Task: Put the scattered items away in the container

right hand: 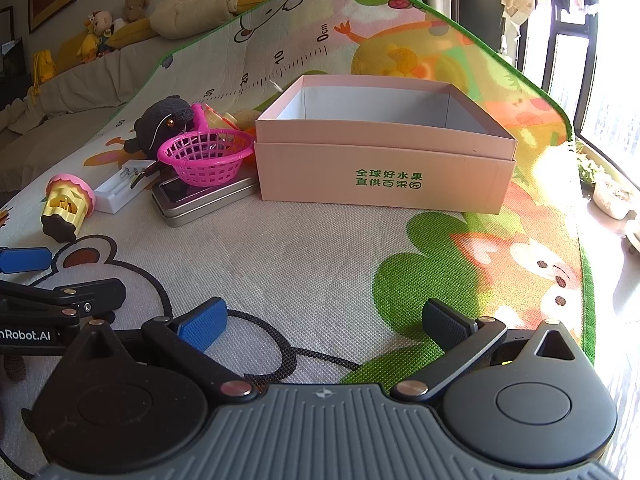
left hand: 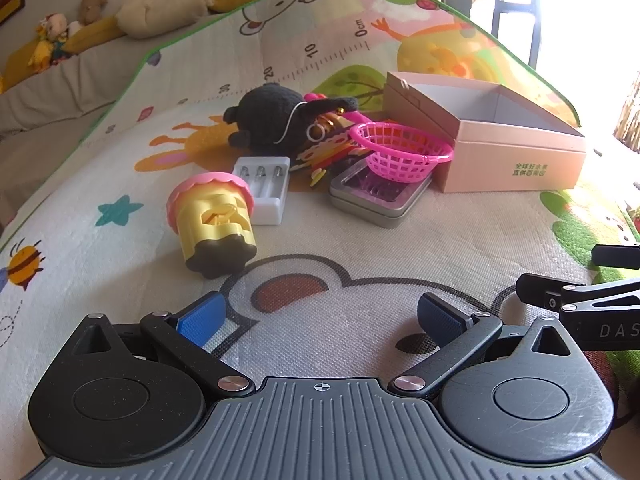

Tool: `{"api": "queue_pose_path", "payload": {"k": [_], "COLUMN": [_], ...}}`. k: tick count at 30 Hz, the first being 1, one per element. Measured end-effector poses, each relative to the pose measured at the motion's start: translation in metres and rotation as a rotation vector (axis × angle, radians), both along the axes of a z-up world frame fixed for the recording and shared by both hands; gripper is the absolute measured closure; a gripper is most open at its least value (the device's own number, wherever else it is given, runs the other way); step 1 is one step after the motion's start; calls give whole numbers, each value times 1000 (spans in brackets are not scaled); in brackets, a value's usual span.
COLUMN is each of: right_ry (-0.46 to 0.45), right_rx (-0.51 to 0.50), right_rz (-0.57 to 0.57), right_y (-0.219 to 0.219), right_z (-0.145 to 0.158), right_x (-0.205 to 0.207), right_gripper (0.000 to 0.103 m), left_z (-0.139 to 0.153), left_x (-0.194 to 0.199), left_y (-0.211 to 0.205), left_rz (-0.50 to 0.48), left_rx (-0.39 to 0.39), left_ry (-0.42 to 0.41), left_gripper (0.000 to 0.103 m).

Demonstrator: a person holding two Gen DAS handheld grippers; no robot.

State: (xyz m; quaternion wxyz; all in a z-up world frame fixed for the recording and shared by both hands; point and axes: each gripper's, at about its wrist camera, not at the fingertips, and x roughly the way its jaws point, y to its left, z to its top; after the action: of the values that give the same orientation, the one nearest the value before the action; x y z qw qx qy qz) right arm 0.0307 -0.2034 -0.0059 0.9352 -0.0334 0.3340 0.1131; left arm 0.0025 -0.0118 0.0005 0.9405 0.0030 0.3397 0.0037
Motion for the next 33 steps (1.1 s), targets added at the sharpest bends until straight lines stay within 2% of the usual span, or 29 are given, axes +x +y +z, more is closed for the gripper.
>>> {"api": "queue_pose_path", "payload": {"k": [10,12,28,33], "right_ry": [0,0,13,46], "right_rx": [-1,1,-16,-16], "right_rz": [0,0,1,18], "right_y": [1,0,3,1], "right_z": [0,0,1,4], "right_x": [0,0,3,4], "right_gripper": [0,0,0,0], "left_z": [1,0,-1,6], "left_x": [-4,-3,-3,-15], "left_y": [-2,11,18,33], "left_rz": [2,0,-4,-25], "left_rx": [-9,-13,5,-40], "left_ry": [-4,-2,7,4], "left_gripper": [0,0,0,0]}}
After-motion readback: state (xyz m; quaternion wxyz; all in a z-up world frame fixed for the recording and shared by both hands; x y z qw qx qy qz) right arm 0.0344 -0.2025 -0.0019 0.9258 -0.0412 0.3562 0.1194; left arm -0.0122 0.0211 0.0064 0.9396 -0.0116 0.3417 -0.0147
